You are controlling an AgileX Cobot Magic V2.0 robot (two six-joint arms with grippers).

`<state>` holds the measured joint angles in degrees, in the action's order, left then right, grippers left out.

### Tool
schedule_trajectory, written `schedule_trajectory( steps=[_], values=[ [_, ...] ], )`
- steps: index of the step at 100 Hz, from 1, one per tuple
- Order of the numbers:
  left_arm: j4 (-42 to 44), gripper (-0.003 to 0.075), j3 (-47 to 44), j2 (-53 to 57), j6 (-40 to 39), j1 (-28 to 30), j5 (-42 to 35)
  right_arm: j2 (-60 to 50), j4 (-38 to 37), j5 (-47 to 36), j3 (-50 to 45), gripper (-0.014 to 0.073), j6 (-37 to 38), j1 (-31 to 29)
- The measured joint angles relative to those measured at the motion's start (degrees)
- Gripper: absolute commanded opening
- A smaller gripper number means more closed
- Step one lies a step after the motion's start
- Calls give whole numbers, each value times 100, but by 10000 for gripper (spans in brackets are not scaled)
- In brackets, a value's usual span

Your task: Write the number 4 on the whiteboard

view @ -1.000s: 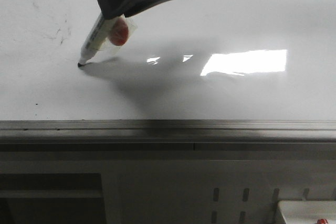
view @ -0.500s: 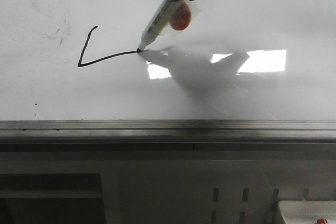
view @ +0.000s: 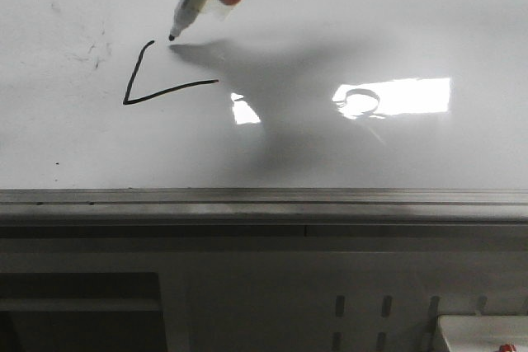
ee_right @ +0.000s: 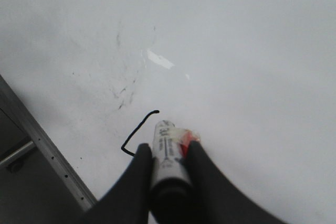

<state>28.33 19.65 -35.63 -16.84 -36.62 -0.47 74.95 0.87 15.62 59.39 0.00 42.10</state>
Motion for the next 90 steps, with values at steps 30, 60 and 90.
schedule_trajectory(
  steps=[30,60,90],
  values=[
    [11,407,0,0,0,0,-13,39,316,166,-636,-54,0,383],
    [594,407,-51,-788,0,-190,-1090,49,297,516,-291,-54,0,790],
    [962,407,-60,-1902,0,-394,-1544,49,297,1287,273,-54,0,1220]
  ],
)
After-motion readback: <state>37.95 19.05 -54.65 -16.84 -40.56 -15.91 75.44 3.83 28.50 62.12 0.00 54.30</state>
